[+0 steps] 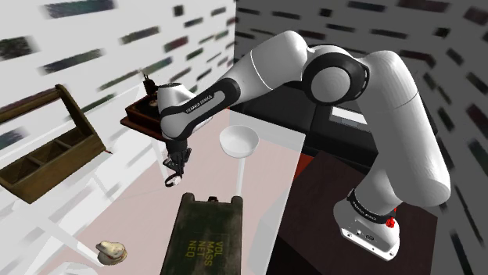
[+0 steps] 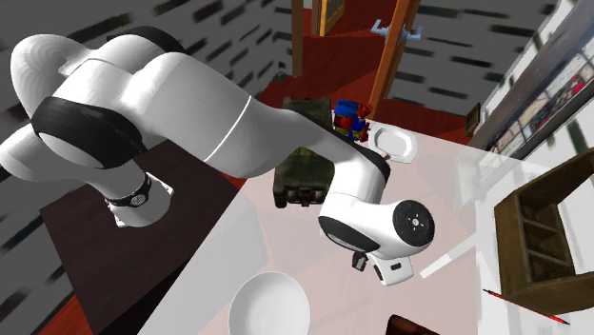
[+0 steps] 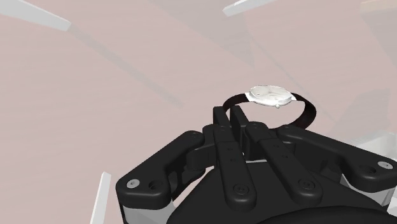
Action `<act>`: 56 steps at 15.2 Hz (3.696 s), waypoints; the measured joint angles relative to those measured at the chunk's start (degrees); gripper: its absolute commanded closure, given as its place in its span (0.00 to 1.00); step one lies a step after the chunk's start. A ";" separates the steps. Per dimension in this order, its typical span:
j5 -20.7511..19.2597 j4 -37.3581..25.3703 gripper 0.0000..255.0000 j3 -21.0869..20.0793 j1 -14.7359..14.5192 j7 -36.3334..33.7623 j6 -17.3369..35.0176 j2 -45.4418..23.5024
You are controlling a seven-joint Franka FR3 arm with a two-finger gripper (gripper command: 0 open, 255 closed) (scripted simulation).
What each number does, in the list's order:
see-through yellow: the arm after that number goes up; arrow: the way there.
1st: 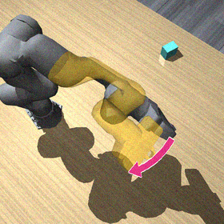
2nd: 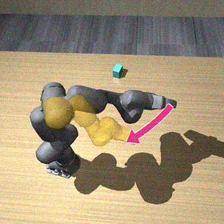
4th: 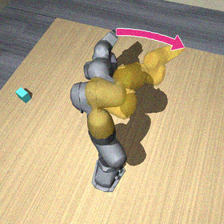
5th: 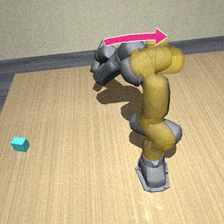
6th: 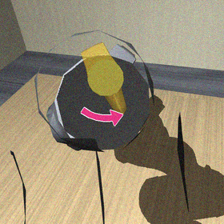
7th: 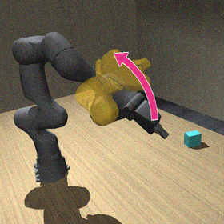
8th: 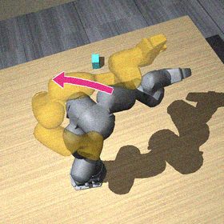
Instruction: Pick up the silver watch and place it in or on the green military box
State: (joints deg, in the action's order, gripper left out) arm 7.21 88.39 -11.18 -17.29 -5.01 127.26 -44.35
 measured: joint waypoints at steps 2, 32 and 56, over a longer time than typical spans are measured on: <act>0.00 0.00 1.00 0.00 0.00 0.00 0.00 0.00; 0.56 -3.49 1.00 -0.81 0.79 -2.58 -14.81 11.65; 7.15 29.87 1.00 -9.35 -8.71 -17.03 -2.64 37.11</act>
State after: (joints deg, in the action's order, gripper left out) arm 14.36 118.26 -20.53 -26.00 -22.03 124.62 -7.25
